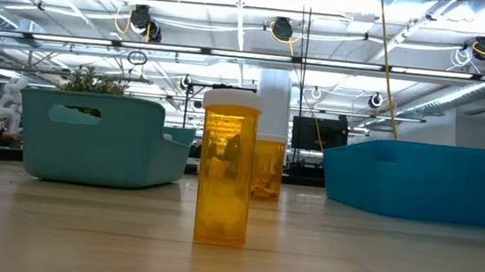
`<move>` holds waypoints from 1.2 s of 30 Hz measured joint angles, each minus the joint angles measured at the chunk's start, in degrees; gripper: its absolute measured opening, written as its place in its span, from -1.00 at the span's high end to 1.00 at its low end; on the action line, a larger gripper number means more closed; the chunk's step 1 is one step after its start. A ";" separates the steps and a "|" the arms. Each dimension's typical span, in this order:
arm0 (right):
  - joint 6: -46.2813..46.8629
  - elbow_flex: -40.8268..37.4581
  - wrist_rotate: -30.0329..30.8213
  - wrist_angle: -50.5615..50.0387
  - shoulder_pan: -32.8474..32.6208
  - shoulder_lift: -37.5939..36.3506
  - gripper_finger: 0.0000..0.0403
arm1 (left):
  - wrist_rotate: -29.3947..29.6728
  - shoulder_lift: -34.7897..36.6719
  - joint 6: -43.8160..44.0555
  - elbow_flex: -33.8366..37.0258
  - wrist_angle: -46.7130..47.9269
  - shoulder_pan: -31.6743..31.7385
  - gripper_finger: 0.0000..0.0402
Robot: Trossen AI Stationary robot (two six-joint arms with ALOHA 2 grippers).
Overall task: Pick and place medicine bottles into bin by pill shape (circle, oval)
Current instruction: Put the small yellow pill bottle into the green bin
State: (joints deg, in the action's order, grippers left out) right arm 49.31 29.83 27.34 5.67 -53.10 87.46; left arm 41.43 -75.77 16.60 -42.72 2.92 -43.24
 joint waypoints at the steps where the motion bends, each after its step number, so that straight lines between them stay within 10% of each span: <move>1: -1.71 -0.89 0.02 1.91 -0.02 0.00 -0.38 | -0.04 0.00 0.00 0.00 -0.02 0.27 0.15; 36: -23.31 -11.50 -0.53 39.41 0.00 10.81 0.04 | -1.07 0.00 -2.16 -0.02 -0.08 3.10 0.15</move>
State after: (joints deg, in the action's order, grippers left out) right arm 26.00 18.33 26.81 45.08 -53.10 98.27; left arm 40.36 -75.77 14.44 -42.74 2.84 -40.14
